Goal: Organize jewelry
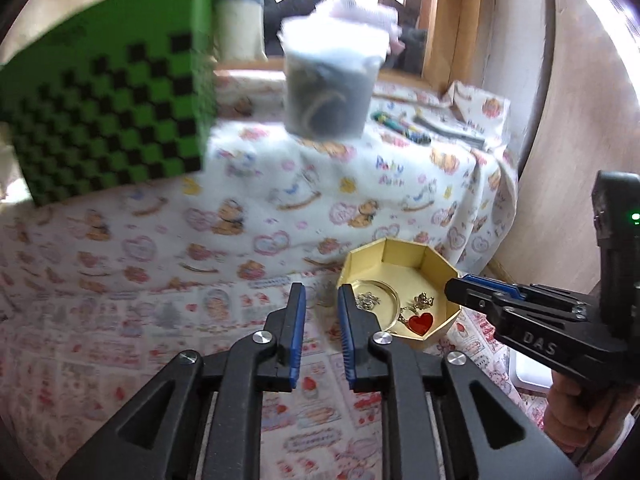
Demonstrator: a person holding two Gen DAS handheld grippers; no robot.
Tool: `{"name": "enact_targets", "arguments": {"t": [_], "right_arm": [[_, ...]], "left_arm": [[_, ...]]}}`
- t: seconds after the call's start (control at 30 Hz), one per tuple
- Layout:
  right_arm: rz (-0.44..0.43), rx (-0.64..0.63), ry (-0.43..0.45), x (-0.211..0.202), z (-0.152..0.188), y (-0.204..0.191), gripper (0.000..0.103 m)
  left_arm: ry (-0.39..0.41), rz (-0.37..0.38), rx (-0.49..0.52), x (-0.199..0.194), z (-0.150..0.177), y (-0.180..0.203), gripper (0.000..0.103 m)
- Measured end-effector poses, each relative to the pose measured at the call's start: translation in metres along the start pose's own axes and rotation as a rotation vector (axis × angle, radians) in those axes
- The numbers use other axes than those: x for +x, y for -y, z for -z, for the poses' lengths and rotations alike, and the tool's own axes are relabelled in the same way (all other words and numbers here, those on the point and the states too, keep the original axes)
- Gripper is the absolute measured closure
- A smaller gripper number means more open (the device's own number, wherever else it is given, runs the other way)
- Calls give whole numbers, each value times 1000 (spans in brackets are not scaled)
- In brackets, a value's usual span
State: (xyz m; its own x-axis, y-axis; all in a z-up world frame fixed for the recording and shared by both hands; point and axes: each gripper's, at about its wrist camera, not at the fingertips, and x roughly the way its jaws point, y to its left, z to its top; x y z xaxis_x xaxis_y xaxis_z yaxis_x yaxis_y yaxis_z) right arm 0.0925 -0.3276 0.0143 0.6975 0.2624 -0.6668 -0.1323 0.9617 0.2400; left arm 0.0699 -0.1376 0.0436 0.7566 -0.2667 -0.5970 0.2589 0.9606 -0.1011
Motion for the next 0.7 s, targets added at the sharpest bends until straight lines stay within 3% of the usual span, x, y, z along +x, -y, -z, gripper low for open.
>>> {"name": "enact_targets", "arguments": {"t": [0.2, 0.3, 0.43, 0.53, 0.6, 0.7], "right_arm": [[0, -57, 80, -21, 2, -19, 81], [-1, -93, 142, -32, 7, -34, 73], [-8, -128, 204, -39, 19, -48, 55], [2, -149, 224, -36, 26, -56, 53], [1, -164, 232, -34, 29, -60, 51], [5, -174, 263, -34, 32, -65, 37]], "left_arm": [[106, -55, 42, -39, 6, -13, 76], [156, -74, 45, -55, 11, -22, 64], [204, -133, 85, -70, 20, -27, 44], [246, -127, 86, -80, 33, -34, 27], [271, -143, 96, -83, 42, -39, 21], [316, -181, 95, -86, 50, -49, 10]]}}
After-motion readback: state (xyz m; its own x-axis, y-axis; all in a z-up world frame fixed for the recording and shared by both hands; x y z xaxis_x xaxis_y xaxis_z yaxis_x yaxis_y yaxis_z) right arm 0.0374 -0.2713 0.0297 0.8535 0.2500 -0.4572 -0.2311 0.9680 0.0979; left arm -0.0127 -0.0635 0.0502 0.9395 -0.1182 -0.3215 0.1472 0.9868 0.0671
